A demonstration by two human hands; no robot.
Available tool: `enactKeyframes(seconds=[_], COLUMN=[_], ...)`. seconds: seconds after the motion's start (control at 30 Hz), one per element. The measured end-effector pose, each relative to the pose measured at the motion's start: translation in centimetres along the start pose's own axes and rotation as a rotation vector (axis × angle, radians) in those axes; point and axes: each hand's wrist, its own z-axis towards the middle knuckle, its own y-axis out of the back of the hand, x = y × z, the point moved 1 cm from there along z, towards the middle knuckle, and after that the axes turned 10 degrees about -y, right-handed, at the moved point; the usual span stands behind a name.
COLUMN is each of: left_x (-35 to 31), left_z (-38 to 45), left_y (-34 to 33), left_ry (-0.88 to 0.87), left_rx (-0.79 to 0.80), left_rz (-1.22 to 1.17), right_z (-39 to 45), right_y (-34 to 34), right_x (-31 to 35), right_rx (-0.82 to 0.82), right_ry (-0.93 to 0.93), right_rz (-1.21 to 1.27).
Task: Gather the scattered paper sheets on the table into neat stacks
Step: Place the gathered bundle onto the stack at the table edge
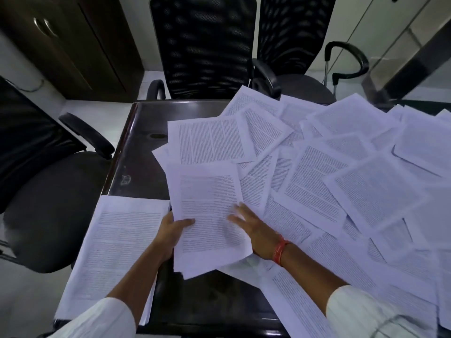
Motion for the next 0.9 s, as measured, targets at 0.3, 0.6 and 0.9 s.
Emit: enactKeyframes(seconds=[0.3,0.6,0.9], left_x=[-4.0,-7.9,-5.4], left_z=[-2.3,-4.6,-6.6], left_y=[-1.6,-4.3,-5.5], left_ry=[-0.236,-0.530,-0.489], left_rx=[0.165,0.091,-0.027], left_rz=[-0.058,-0.048,0.047], right_z=[-0.1,-4.7,-6.5], right_y=[7.5,10.4,8.7], right_x=[2.6,6.1,4.8], right_rx=[-0.218,-0.618,-0.516], right_ry=[-0.513,-0.165,-0.256], right_rz=[1.228,0.821,0.871])
